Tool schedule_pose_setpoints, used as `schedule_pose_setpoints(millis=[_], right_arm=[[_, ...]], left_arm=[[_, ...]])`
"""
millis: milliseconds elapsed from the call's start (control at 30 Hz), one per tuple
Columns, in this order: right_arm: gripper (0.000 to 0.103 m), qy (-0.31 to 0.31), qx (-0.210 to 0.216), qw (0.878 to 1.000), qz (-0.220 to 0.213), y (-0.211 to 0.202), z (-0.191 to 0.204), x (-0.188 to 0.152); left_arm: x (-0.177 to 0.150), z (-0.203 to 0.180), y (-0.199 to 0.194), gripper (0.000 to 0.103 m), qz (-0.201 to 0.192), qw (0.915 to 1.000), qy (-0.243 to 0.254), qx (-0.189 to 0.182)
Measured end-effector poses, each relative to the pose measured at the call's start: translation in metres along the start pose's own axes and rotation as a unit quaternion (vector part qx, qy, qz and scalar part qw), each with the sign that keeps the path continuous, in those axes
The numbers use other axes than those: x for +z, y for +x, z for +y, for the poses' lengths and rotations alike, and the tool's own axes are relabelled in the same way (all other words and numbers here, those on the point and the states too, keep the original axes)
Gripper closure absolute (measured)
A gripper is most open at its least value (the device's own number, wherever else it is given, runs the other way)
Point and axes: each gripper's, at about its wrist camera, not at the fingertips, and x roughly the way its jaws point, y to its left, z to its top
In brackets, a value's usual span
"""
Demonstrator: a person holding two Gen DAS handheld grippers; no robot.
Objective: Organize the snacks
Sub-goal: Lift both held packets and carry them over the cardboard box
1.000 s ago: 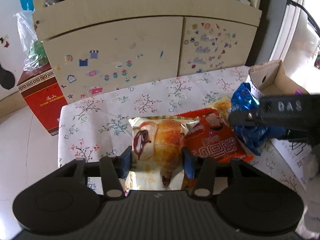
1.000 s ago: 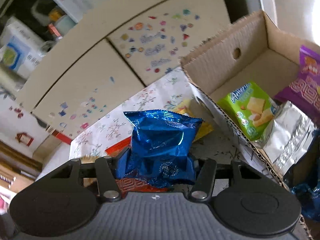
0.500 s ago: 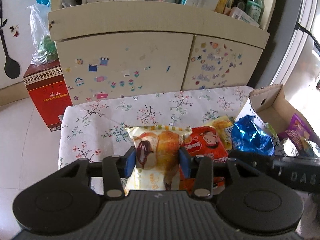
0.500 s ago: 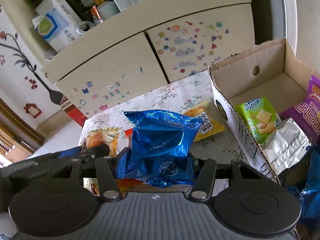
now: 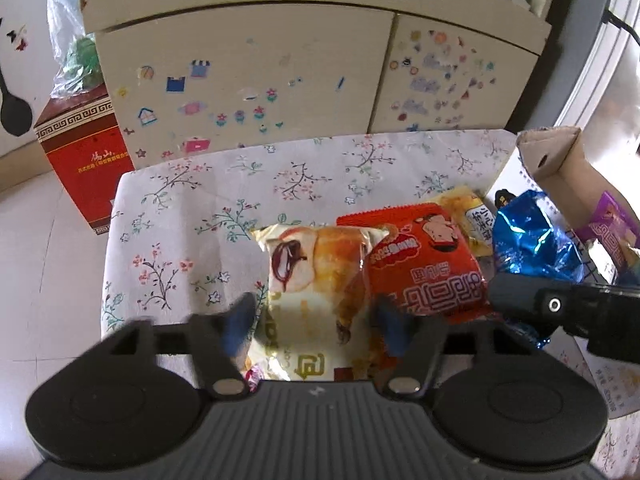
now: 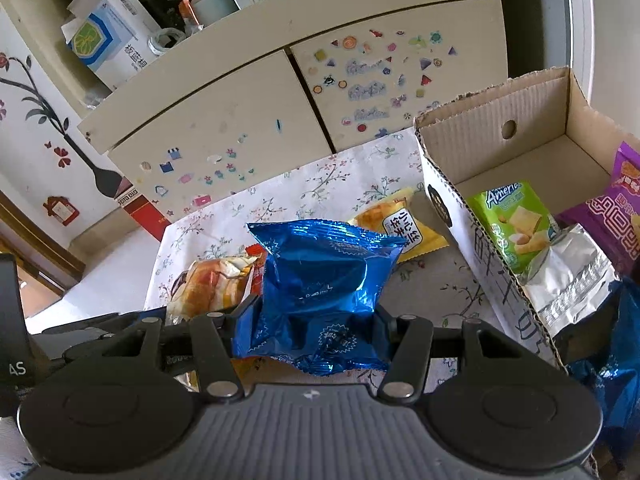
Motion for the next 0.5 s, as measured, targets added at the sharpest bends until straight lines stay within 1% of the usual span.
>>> schedule_pose_setpoints(millis=[133,267,500], right_arm=[[0.041,-0.002,-0.003,1.000,0.001,-0.003,-0.001,0.000],[0.041,-0.013,-0.009,1.000,-0.008,-0.009,0.000,0.002],[0.041,-0.049,-0.035,0.998,-0.037,-0.027,0.003,0.008]], left_arm=[[0.002,-0.003,-0.013,0.051,-0.026,0.9996,-0.004,0.003],[0.010,-0.009,-0.028,0.051,-0.063,0.9978,0.002,0.019],[0.021,-0.025,-0.040,0.051,-0.088,0.9960,0.008,0.014]])
